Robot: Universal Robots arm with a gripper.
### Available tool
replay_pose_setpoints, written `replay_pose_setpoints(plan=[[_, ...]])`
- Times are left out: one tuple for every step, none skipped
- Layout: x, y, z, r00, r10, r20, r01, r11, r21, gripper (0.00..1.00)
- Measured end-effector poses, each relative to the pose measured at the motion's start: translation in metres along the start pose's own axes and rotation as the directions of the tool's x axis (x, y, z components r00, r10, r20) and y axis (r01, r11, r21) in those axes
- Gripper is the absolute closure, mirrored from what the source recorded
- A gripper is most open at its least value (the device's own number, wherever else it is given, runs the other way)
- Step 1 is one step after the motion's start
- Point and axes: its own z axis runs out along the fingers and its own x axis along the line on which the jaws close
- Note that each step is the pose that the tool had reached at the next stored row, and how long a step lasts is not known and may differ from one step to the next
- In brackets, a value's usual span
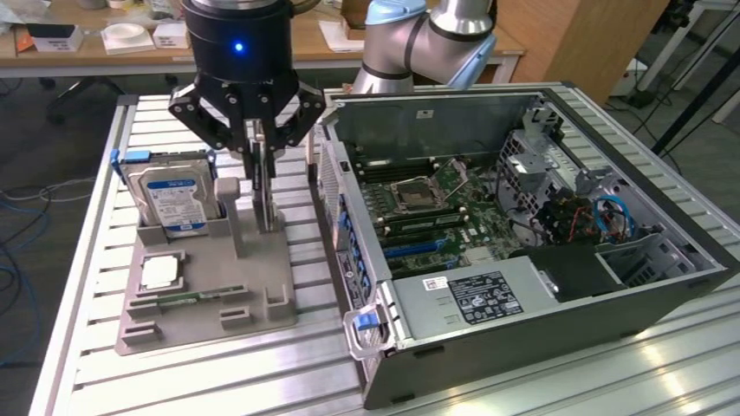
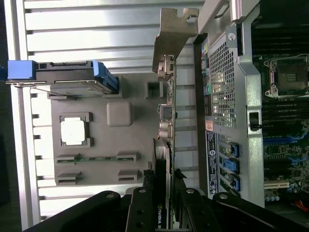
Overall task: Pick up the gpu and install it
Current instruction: 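Pick up the gpu and move the gpu toward the slot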
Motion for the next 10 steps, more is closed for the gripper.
replay_pose_setpoints(plan=[[0.0000, 0.0000, -0.0010, 1.0000, 0.000, 0.0000, 0.000, 1.0000, 0.0001, 0.74], [-0.0001, 0.0001, -0.0020, 1.0000, 0.000, 0.0000, 0.000, 1.0000, 0.0000, 0.74], [-0.0001, 0.0001, -0.0030, 1.0000, 0.000, 0.0000, 0.000, 1.0000, 0.0001, 0.74], [-0.0001, 0.0002, -0.0040, 1.0000, 0.000, 0.0000, 0.000, 1.0000, 0.0000, 0.74], [-0.0001, 0.0002, -0.0049, 1.0000, 0.000, 0.0000, 0.000, 1.0000, 0.0001, 0.74], [-0.0001, 0.0003, -0.0057, 1.0000, 0.000, 0.0000, 0.000, 1.0000, 0.0001, 0.74], [-0.0001, 0.0003, -0.0065, 1.0000, 0.000, 0.0000, 0.000, 1.0000, 0.0000, 0.74], [-0.0001, 0.0003, -0.0073, 1.0000, 0.000, 0.0000, 0.000, 1.0000, 0.0000, 0.74], [-0.0001, 0.0004, -0.0082, 1.0000, 0.000, 0.0000, 0.000, 1.0000, 0.0001, 0.74], [-0.0001, 0.0004, -0.0091, 1.0000, 0.000, 0.0000, 0.000, 1.0000, 0.0001, 0.74]])
